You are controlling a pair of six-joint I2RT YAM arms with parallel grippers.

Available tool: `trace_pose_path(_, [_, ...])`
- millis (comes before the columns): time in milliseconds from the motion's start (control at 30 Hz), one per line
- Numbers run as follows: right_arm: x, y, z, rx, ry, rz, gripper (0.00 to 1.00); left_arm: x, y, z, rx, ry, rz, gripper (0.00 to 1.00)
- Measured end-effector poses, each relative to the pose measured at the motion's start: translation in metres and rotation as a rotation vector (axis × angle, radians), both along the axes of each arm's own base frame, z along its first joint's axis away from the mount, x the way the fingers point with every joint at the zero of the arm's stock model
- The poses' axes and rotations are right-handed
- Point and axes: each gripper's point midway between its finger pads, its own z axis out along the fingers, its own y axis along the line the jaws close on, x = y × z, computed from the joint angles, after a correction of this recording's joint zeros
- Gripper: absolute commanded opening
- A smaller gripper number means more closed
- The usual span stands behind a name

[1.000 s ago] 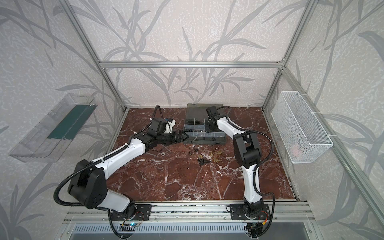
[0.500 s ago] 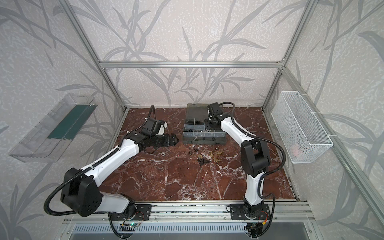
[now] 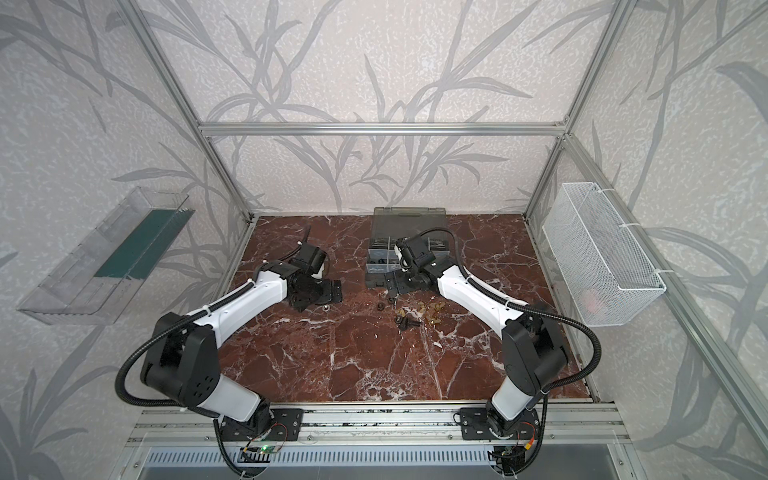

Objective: Sort the screws and nuts into containers
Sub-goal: 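Move the left gripper down over a silver hex nut while the right gripper draws back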

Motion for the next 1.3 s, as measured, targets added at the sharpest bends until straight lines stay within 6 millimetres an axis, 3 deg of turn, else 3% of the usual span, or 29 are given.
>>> trace_pose_path(167, [-0.024,0.009,-0.017,-0.001,0.02,0.041,0.99,0.002,0.008,-0.023,0.072,0.066,0.017,0.95])
trace_pose_path(400, [-0.036,0.007,-0.037,0.003,0.064,0.044,0.99,0.007,0.012,-0.032,0.097,0.073,0.052,0.88])
trace_pose_path(733, [-0.039,0.007,-0.028,0.031,0.037,0.055,0.99,0.01,0.012,-0.053,0.112,0.108,0.08,0.77])
trace_pose_path(1067, [-0.045,0.009,-0.031,0.061,0.035,0.074,0.99,0.014,0.013,-0.055,0.119,0.096,0.086,0.56])
trace_pose_path(1300, [-0.05,0.016,-0.022,0.143,0.004,0.1,0.99,0.015,0.013,-0.057,0.123,0.094,0.079,0.44])
